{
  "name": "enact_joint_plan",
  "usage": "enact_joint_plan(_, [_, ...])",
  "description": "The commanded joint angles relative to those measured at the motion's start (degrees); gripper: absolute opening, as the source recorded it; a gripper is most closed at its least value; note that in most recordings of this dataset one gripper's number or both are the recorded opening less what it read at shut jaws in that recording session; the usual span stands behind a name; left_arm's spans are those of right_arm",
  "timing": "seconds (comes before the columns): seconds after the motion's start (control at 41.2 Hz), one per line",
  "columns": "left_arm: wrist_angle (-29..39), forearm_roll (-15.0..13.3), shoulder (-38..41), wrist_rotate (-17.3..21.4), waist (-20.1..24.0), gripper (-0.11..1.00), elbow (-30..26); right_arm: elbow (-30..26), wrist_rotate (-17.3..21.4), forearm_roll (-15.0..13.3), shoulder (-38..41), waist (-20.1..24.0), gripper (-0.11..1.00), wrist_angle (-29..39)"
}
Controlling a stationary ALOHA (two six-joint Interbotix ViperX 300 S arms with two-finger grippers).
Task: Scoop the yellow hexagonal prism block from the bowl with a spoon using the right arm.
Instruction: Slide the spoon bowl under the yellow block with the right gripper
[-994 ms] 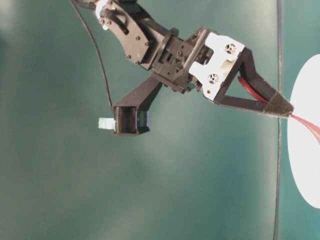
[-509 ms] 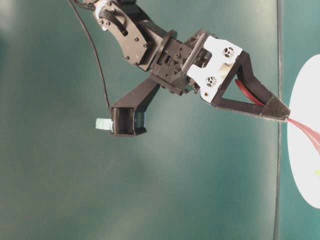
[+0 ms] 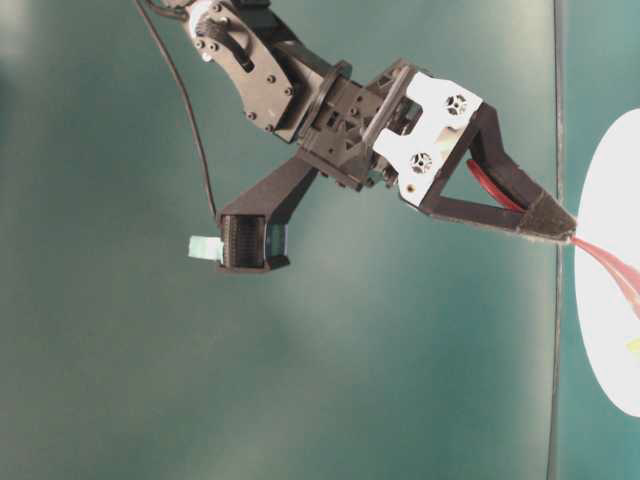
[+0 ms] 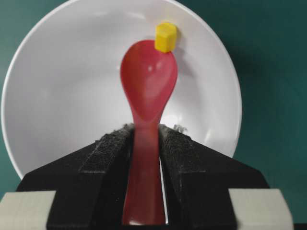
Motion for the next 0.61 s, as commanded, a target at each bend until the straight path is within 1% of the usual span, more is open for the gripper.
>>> enact_joint_plan(0.0, [-0.26, 0.18, 0.35, -0.09, 0.0, -0.01, -0.97, -1.41, 0.0, -0.09, -2.02, -0.09, 0.24, -0.53])
enact_joint_plan(0.582, [-0.26, 0.18, 0.35, -0.09, 0.09, -0.01, -0.97, -1.49, 0.0, -0.7, -3.52, -0.44, 0.24, -1.05])
